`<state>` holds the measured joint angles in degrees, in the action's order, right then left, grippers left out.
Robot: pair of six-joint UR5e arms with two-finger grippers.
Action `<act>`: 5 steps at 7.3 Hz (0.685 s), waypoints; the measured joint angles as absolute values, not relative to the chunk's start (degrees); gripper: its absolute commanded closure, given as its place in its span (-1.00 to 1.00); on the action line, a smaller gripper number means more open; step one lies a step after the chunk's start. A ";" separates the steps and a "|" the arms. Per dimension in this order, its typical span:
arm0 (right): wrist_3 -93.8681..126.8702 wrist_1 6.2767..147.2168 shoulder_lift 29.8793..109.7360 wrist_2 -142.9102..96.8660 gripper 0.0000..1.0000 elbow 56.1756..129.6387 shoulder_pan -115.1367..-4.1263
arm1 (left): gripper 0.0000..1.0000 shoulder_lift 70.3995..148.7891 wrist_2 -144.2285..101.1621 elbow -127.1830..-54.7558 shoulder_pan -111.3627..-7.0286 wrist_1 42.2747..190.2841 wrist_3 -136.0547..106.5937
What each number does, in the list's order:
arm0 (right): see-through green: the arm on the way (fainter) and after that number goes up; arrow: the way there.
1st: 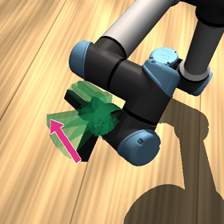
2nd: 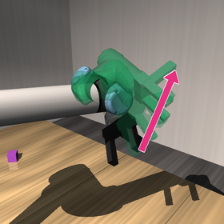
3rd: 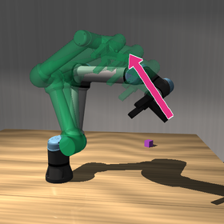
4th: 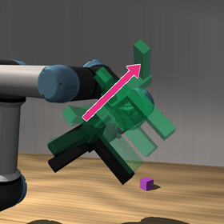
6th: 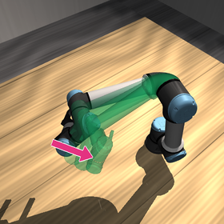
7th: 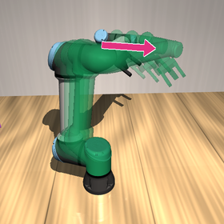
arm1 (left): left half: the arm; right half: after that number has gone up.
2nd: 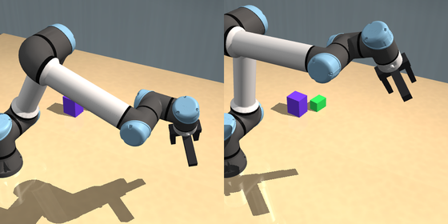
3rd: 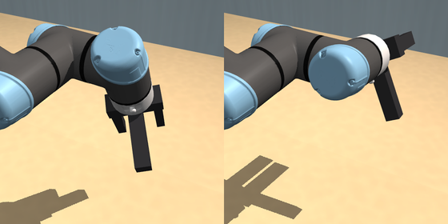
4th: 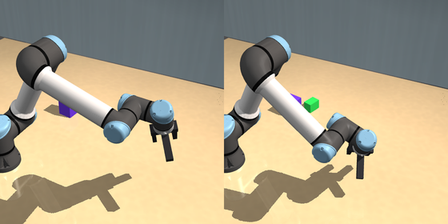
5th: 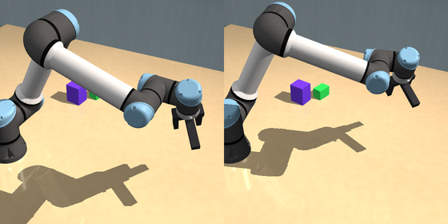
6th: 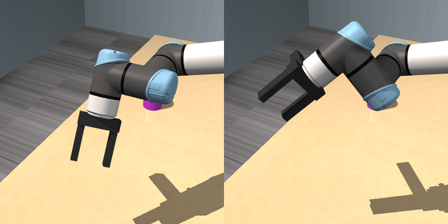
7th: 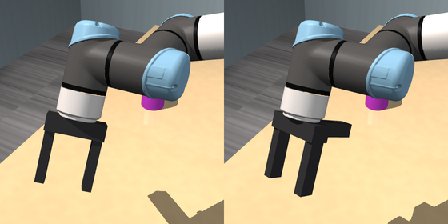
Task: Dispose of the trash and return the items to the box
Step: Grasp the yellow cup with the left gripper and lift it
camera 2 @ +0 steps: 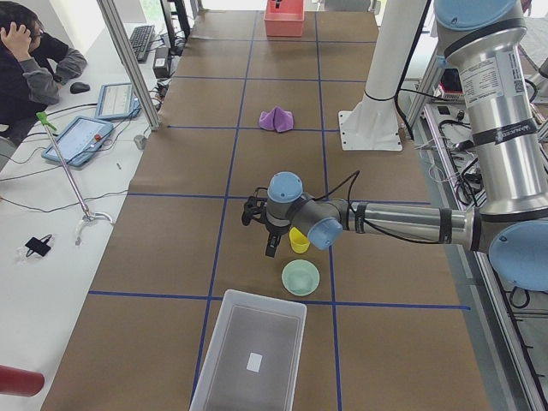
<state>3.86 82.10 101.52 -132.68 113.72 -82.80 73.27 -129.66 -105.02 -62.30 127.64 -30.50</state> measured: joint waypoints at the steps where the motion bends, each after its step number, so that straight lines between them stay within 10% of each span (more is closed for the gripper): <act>1: 3.86 82.07 101.52 -132.65 -1.00 113.68 -82.69 | -0.94 72.17 -129.28 -104.66 -60.40 129.67 -31.42; 5: 3.87 82.00 101.52 -132.55 -1.00 113.54 -82.62 | -0.16 69.84 -129.03 -104.51 -56.29 133.03 -31.90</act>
<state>3.87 82.00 101.52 -132.55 113.54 -82.62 69.84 -129.03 -104.51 -56.29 133.03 -31.90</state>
